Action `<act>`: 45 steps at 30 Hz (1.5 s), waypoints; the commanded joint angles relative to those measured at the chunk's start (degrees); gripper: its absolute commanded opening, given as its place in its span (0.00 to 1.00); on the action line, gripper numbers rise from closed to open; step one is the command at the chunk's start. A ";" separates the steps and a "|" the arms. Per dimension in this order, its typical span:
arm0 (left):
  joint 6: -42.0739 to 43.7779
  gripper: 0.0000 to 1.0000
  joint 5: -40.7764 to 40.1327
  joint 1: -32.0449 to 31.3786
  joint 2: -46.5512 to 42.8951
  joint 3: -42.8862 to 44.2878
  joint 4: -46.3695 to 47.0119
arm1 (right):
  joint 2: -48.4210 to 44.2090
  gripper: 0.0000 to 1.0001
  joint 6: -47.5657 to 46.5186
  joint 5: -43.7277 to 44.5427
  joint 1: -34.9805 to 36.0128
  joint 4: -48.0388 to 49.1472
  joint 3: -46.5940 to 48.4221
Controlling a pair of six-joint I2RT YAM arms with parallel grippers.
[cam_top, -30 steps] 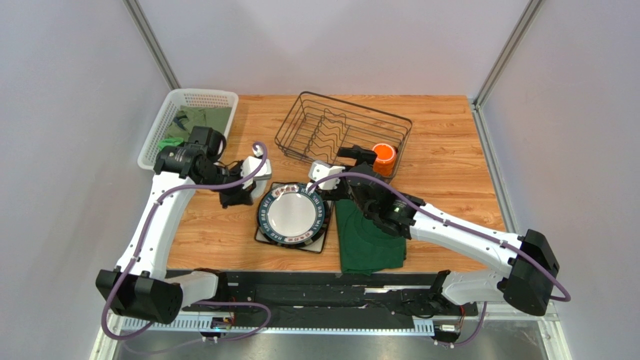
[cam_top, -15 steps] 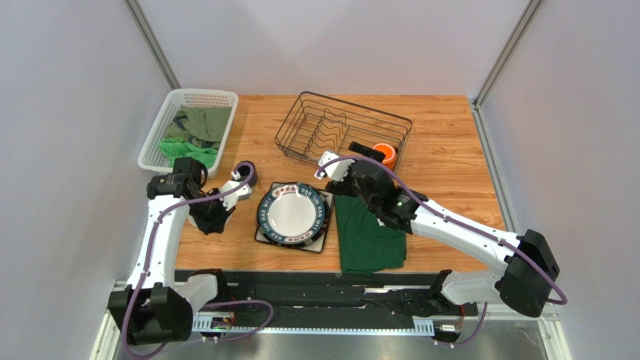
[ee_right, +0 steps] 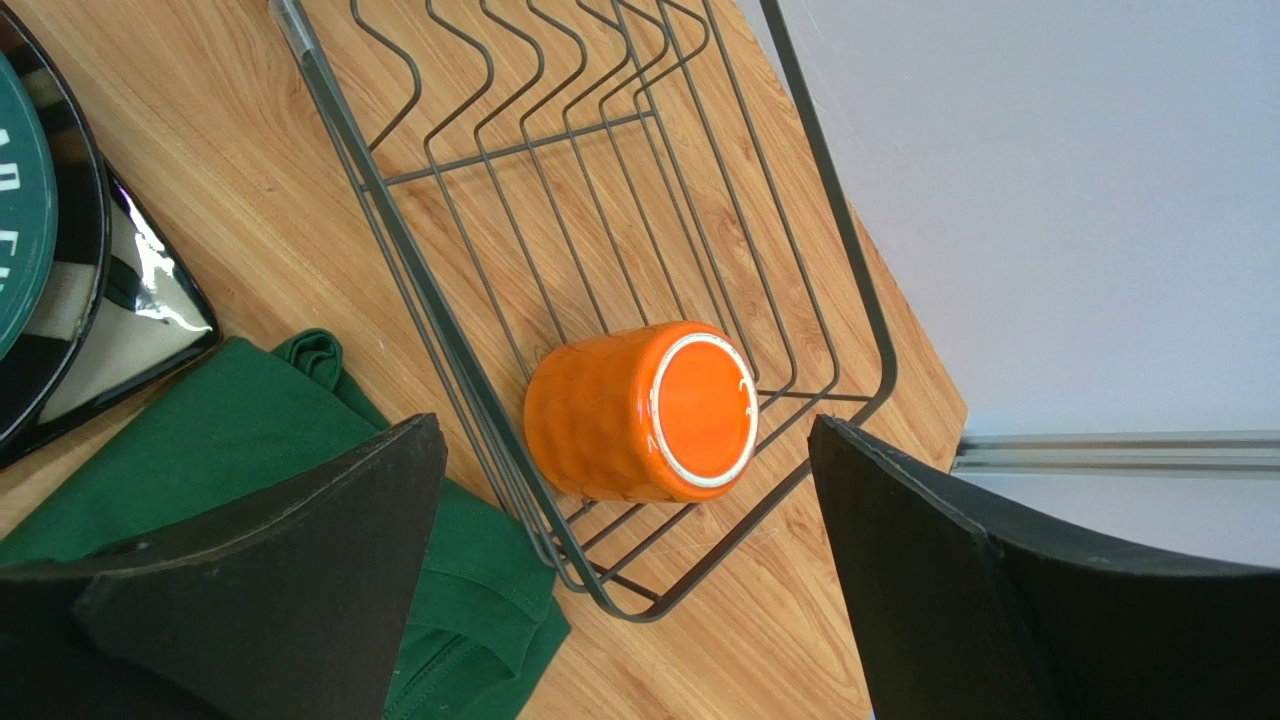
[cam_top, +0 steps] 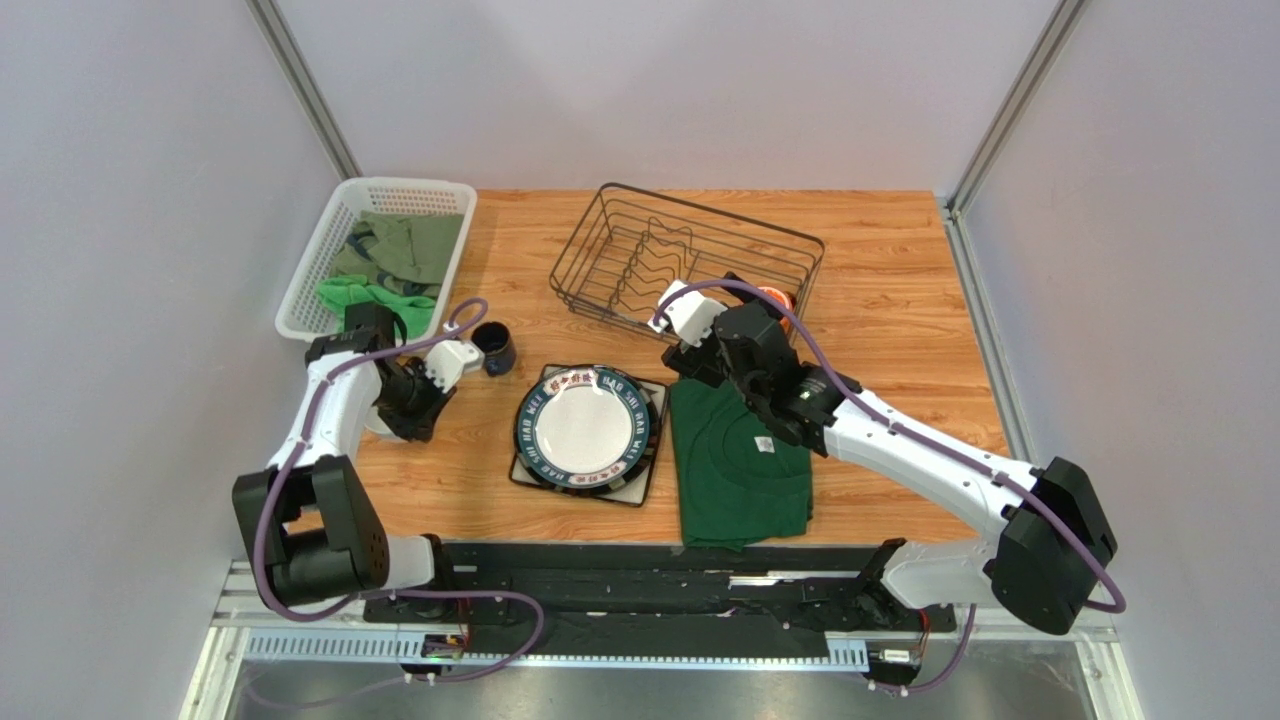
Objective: Unload the mixed dishes from the dish rack
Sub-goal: Place the bowl at the center of the board.
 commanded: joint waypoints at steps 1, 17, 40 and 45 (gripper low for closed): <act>-3.17 0.00 -2.01 0.52 2.01 0.42 8.22 | -0.11 1.00 1.87 -0.67 -0.40 2.04 -0.49; -5.99 0.00 -1.76 0.52 6.41 -1.16 12.19 | 0.34 1.00 1.35 -0.84 -0.49 2.48 -1.73; -6.87 0.08 -1.41 0.43 5.97 -5.91 12.80 | 1.39 1.00 0.82 -0.84 -0.67 2.57 -2.34; -6.96 0.18 -0.26 0.17 3.86 -6.52 11.49 | 1.57 1.00 1.08 -0.76 -0.58 2.74 -2.17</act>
